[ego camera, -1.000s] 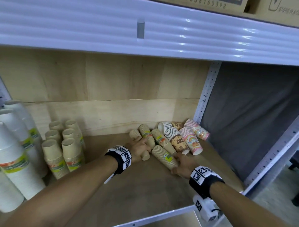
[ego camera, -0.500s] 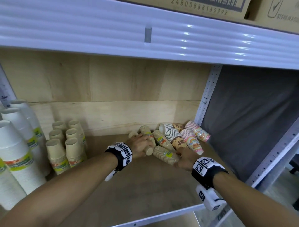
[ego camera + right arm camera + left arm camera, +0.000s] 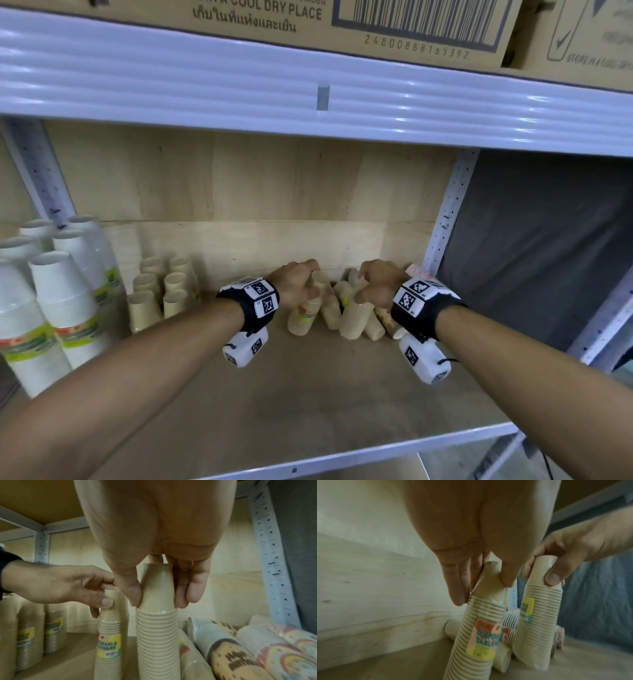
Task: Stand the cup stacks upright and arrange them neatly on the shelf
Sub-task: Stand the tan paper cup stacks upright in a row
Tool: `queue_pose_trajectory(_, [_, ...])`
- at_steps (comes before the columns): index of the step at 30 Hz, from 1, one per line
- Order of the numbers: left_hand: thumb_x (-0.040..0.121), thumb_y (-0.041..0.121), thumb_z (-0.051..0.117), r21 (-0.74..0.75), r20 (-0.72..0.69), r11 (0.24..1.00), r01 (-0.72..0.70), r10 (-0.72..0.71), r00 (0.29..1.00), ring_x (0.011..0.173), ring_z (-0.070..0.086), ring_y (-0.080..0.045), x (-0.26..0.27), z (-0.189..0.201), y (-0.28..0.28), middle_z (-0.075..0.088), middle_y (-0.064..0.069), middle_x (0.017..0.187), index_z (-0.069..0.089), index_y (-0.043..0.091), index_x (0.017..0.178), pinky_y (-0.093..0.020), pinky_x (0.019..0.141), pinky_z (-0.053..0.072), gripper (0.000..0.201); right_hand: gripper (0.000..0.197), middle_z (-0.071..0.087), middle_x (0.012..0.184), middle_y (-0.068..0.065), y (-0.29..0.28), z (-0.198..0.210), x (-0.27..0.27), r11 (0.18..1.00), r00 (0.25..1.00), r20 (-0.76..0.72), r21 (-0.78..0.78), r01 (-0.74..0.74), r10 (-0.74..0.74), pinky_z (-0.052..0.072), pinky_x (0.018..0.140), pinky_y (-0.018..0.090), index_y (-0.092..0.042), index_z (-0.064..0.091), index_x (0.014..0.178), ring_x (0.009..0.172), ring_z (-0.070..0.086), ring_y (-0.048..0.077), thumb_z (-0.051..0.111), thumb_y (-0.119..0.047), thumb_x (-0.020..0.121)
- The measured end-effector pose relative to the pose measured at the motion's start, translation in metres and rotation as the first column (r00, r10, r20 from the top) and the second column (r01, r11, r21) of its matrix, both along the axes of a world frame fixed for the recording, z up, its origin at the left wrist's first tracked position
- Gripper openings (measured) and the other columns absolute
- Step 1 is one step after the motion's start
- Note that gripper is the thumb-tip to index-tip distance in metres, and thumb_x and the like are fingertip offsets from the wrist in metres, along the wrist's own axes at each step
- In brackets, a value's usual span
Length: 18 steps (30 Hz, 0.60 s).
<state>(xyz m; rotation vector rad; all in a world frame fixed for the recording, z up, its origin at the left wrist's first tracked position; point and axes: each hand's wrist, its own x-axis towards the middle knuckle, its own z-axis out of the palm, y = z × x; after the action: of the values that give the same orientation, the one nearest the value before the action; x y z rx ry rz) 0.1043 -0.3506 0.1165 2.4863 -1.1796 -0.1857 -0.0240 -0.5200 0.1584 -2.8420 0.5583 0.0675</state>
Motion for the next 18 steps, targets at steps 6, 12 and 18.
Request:
queue_pose_trajectory(6, [0.09,0.04,0.063,-0.012,-0.085,0.998,-0.064,0.063,0.994,0.099,0.059,-0.019,0.001,0.01,0.015,0.062,0.001,0.111,0.054,0.021,0.114,-0.032,0.08,0.049,0.032,0.049,0.057,0.12,0.006,0.028,0.006,0.02,0.992,0.992,-0.003,-0.018,-0.127,0.127,0.044,0.064,0.023,-0.012,0.056,0.123,0.098,0.057,0.021,0.073,-0.027,0.08])
queue_pose_trajectory(12, [0.091,0.037,0.063,-0.022,-0.136,0.995,-0.096,0.092,0.986,0.103,0.058,-0.019,-0.002,0.009,0.037,0.06,0.0,0.118,0.052,0.019,0.12,-0.031,0.082,0.049,0.036,0.043,0.059,0.112,0.008,0.051,-0.008,0.041,0.983,0.983,-0.011,0.022,-0.183,0.183,0.037,0.054,0.022,-0.01,0.058,0.12,0.087,0.056,0.022,0.071,-0.017,0.079])
queue_pose_trajectory(18, [0.089,0.038,0.065,-0.062,-0.169,0.989,-0.135,0.123,0.978,0.102,0.06,-0.019,-0.003,0.003,0.053,0.06,-0.001,0.12,0.05,0.022,0.125,-0.032,0.084,0.051,0.042,0.04,0.059,0.119,0.004,0.064,-0.018,0.051,0.976,0.976,-0.017,0.026,-0.216,0.216,0.037,0.06,0.025,-0.016,0.054,0.121,0.103,0.06,0.025,0.069,-0.018,0.083])
